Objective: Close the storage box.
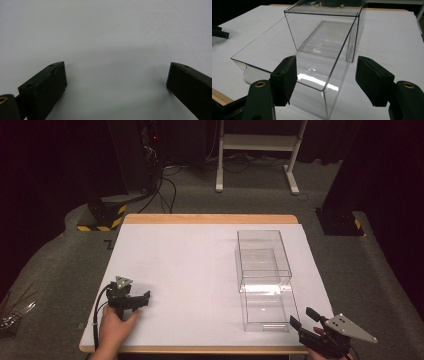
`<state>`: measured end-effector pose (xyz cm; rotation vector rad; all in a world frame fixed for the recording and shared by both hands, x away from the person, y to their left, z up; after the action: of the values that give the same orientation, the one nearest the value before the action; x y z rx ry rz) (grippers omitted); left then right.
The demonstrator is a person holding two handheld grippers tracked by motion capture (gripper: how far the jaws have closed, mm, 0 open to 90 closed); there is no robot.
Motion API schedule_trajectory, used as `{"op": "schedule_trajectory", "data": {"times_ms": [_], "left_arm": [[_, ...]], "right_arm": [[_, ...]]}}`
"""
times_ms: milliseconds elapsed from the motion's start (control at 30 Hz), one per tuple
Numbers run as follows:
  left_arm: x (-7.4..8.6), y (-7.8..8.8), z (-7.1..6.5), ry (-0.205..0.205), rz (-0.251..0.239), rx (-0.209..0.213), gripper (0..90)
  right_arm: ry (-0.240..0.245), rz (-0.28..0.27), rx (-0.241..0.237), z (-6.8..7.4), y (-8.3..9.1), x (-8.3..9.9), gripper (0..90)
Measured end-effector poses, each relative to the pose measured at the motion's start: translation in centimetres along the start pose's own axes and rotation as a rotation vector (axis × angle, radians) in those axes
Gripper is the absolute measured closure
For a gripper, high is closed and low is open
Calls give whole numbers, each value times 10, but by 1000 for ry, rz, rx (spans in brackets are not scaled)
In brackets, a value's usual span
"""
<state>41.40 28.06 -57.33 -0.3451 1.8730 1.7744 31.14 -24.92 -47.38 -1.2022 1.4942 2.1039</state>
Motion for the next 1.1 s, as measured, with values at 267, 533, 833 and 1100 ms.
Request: {"op": "schedule_trajectory", "data": {"times_ms": [267, 533, 833, 1100], "left_arm": [[0, 0, 0, 1, 0, 0, 31], [0, 0, 0, 0, 2, 0, 31], [0, 0, 0, 0, 1, 0, 31], [0, 0, 0, 1, 0, 0, 31]], "right_arm": [[0, 21, -28, 2, -3, 6, 342], [13, 16, -26, 4, -5, 7, 338], [23, 7, 1, 4, -9, 3, 339], [21, 0, 20, 1, -16, -4, 338]]}}
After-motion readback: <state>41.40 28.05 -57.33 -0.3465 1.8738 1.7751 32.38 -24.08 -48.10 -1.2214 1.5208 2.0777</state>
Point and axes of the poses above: each handheld gripper's, and its own axes: y roughly backward along the jaws, x roughly out of its underside, z roughly to its left, the point moved 9 cm from there along -y, roughly forward along the jaws, and after that the axes turned 13 degrees about z, right-handed, at the moved point
